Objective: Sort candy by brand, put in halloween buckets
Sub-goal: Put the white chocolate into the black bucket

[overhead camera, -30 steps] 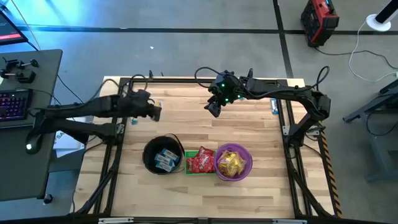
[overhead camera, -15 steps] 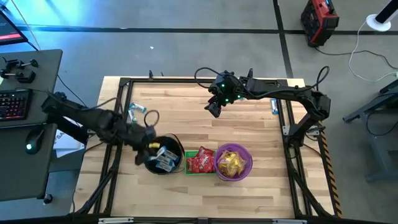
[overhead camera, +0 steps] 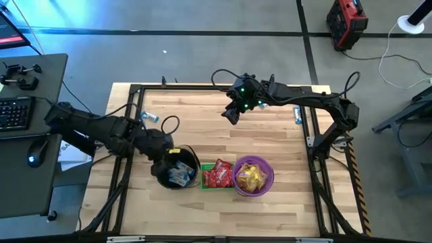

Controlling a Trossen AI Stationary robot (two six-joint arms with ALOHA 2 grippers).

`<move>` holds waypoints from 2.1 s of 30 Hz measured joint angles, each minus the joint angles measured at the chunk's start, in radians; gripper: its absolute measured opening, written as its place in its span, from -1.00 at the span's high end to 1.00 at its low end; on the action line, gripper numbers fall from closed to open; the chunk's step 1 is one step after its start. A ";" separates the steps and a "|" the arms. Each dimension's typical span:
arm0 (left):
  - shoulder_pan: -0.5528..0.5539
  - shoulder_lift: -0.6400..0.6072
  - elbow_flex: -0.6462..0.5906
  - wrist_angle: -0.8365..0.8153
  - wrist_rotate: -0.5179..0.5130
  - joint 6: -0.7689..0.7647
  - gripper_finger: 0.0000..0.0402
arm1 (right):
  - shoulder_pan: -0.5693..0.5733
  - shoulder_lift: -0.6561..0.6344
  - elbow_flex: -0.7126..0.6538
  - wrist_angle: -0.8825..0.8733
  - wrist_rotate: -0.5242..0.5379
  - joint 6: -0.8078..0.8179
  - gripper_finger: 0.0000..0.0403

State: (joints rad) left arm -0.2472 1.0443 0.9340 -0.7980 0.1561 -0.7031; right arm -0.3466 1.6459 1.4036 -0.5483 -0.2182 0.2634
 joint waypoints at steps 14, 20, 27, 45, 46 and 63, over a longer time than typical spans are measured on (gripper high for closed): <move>0.345 -0.129 -0.022 -0.115 0.082 0.266 -0.03 | -0.085 -0.169 -0.265 -0.185 0.175 0.503 -0.05; 0.603 -0.077 -0.113 0.141 0.109 0.334 -0.02 | -0.167 -0.312 -0.547 -0.145 0.333 0.915 -0.05; 0.734 0.073 -0.153 0.469 0.161 0.106 -0.02 | -0.374 -0.160 -0.586 0.110 0.467 0.941 -0.05; 0.703 0.125 -0.153 0.586 0.113 0.042 -0.02 | -0.538 0.178 -0.346 0.047 0.366 0.938 -0.03; 0.703 0.125 -0.153 0.586 0.114 0.043 -0.02 | -0.539 0.188 -0.334 0.022 0.359 0.942 -0.02; 0.735 0.042 -0.147 0.583 0.176 0.117 -0.02 | -0.472 0.187 -0.298 -0.054 0.391 0.675 0.92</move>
State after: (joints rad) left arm 0.4877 1.0863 0.7872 -0.2150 0.3324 -0.5860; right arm -0.8189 1.8324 1.1051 -0.6023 0.1731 0.9386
